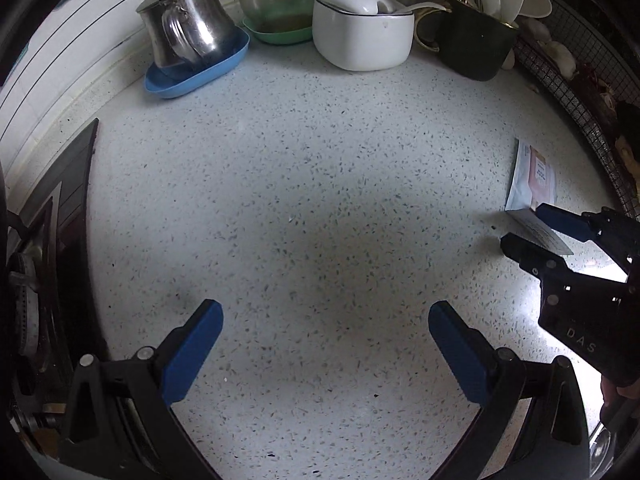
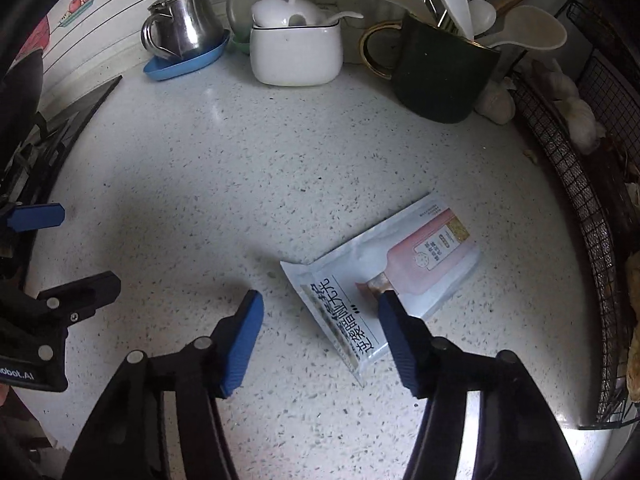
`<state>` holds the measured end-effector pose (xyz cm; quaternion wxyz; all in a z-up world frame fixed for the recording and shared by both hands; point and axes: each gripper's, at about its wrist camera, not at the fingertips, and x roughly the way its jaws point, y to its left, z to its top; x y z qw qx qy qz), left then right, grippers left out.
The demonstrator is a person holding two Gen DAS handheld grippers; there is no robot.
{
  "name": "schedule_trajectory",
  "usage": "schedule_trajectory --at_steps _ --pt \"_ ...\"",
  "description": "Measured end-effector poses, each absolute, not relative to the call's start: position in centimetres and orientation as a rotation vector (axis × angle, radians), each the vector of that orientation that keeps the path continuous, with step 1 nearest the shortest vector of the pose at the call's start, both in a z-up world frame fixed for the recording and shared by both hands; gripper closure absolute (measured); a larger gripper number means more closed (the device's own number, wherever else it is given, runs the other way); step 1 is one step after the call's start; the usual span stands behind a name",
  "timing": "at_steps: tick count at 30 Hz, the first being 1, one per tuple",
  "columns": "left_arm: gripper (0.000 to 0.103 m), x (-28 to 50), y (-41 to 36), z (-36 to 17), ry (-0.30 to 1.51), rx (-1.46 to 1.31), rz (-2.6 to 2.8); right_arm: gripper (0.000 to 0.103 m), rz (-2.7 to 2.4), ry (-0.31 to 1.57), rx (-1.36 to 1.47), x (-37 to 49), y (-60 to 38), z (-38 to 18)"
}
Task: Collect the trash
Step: 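Grasp the flat white sachet on the counter with the right tool, then grasp the blue bottle cap by the sink with the left tool while the right tool holds the sachet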
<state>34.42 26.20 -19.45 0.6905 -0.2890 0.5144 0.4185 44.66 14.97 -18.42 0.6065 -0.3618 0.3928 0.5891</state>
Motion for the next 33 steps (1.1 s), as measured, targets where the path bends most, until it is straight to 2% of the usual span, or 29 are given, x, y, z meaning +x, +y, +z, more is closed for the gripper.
schedule_trajectory --at_steps 1,2,4,7,18,33 --pt "0.001 34.4 26.1 -19.4 1.147 -0.653 0.935 0.079 1.360 0.901 -0.842 44.6 15.2 -18.3" --pt "0.001 34.3 26.0 -19.3 1.145 -0.657 0.936 0.090 1.355 0.901 -0.849 44.5 15.3 -18.3" --pt "0.001 34.3 25.7 -19.1 1.142 -0.653 0.935 0.097 1.366 0.930 -0.835 44.1 15.3 -18.6" --pt "0.001 34.3 25.1 -18.4 1.131 -0.643 0.917 0.101 1.381 0.973 -0.809 44.0 14.2 -18.5" --pt "0.001 35.2 20.2 -13.3 1.069 -0.588 0.796 0.103 1.308 0.983 -0.635 44.1 6.4 -12.9" --pt "0.001 42.6 11.0 -6.4 0.985 -0.387 0.536 0.103 1.095 0.905 -0.413 48.2 -5.2 -6.4"
